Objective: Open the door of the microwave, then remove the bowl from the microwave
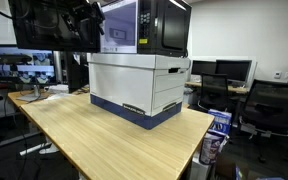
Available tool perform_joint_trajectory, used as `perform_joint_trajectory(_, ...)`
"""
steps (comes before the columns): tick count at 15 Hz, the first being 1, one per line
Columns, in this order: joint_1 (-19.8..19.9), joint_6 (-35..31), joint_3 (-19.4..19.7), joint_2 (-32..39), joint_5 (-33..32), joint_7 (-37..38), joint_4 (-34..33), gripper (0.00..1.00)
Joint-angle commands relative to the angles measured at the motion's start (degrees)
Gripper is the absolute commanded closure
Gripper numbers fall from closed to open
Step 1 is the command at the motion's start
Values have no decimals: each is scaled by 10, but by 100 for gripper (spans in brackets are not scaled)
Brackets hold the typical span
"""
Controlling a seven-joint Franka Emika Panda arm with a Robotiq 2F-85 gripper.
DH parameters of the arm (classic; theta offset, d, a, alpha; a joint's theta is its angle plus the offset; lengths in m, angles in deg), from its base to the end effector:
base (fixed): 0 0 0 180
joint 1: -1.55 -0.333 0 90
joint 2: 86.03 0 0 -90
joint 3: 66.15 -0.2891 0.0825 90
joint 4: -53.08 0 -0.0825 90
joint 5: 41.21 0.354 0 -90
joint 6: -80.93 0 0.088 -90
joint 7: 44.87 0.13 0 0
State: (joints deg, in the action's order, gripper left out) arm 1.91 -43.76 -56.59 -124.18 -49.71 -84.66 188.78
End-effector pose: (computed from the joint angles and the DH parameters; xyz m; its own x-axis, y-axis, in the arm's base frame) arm 0.3792 -0.0855 0.5669 0.7580 0.5697 0.3177 0.4788 -0.8167 0.3221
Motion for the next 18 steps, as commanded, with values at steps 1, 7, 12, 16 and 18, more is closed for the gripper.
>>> perform_joint_trajectory(1,26,22,-29,28,-14,115,-27,0)
perform_joint_trajectory(7,48,57,-44,50,-20,279,-42,0)
perform_joint_trajectory(12,56,75,-46,55,-19,333,-44,0)
perform_joint_trajectory(16,62,82,-54,60,-22,371,-51,0)
perform_joint_trajectory(18,53,65,-44,50,-11,352,-37,0)
